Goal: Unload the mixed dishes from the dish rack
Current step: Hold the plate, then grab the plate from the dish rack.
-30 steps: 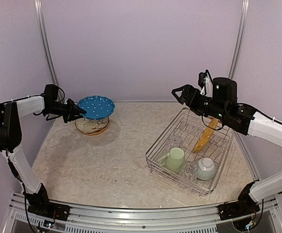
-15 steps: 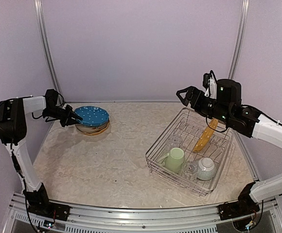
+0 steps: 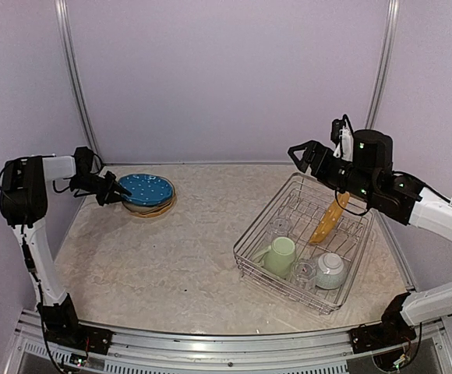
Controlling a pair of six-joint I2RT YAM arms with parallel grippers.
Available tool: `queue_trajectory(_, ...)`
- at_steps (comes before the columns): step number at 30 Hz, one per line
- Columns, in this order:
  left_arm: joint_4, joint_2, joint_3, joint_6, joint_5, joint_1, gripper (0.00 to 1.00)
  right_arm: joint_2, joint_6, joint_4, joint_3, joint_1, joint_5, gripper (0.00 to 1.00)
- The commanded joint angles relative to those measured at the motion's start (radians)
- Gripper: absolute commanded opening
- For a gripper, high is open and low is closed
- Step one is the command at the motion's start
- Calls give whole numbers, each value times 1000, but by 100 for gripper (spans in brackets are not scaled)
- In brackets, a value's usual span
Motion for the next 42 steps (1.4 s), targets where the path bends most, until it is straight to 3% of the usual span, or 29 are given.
queue_trajectory(1, 51, -23, 49, 37, 50, -6, 21, -16, -11, -2, -17, -9, 12, 91)
queue_trajectory(6, -12, -43, 67, 69, -47, -19, 40, -16, -7, -4, -18, -10, 7, 91)
queue_trajectory(12, -87, -51, 102, 104, -144, -30, 56, -27, -6, -11, -20, -9, 13, 91)
queue_trajectory(17, -123, -34, 123, 112, -178, -32, 63, -24, -8, -15, -14, -10, 11, 91)
queue_trajectory(23, -135, -30, 130, 129, -209, -47, 84, -18, -17, -29, -4, -10, 13, 91)
queue_trajectory(32, -152, -61, 124, 131, -274, -57, 92, -3, -38, -75, 18, -13, 27, 91)
queue_trajectory(37, -79, -175, 44, 115, -292, -61, 98, 7, -54, -166, 46, -15, 68, 91)
queue_trajectory(42, -7, -302, -29, 128, -322, -88, 99, 8, -60, -254, 69, -17, 124, 92)
